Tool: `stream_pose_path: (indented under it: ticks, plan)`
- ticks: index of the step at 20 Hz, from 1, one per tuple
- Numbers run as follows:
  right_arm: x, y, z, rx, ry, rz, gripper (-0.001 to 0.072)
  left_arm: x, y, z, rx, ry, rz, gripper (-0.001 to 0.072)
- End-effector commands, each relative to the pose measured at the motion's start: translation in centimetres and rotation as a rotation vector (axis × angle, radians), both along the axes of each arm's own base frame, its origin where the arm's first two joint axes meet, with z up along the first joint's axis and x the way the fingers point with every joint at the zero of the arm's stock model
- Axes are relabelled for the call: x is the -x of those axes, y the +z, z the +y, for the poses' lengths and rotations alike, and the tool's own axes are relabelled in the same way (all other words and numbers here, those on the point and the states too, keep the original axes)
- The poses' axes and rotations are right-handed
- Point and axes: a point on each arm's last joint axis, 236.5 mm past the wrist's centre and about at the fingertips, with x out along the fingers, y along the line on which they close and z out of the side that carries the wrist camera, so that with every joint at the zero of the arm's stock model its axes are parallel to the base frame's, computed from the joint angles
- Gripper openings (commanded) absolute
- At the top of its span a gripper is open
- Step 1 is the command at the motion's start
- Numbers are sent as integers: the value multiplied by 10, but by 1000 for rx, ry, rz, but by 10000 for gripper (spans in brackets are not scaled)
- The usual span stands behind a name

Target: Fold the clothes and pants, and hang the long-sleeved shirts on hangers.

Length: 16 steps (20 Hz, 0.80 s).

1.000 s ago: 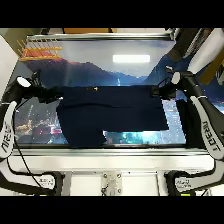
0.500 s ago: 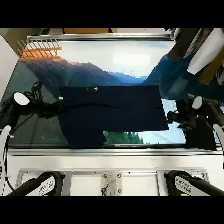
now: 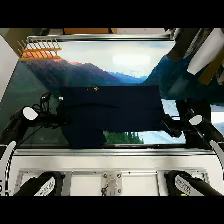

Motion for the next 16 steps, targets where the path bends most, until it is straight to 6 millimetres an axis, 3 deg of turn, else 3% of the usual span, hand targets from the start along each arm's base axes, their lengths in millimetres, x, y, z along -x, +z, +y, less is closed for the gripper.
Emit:
stream_pose_path:
  ticks: [1,2,3,4,5,8,10,12,16]
  plan:
    - [-20,-3,-4,34,-39,-77,653,1,-1,-1,-2,0,-5,466]
    - [-21,-3,-4,40,-37,-82,625,1,-1,1,-6,2,-3,466]
    - [-21,-3,-4,43,-28,-86,427,2,-2,4,-3,27,6,466]
    - [-20,-2,-4,57,15,-95,159,2,-2,10,2,59,16,466]
    - [-17,-2,-2,63,54,-95,13,5,-3,19,6,87,33,466]
    - [-11,-2,2,69,125,-89,13,32,-14,54,-28,153,143,466]
    - [-11,-2,3,67,129,-87,14,56,-33,63,-32,200,223,466]
    - [-11,-2,3,67,128,-87,14,74,-52,54,9,237,273,467]
    - [-11,-2,3,66,128,-87,14,90,-78,22,50,220,286,467]
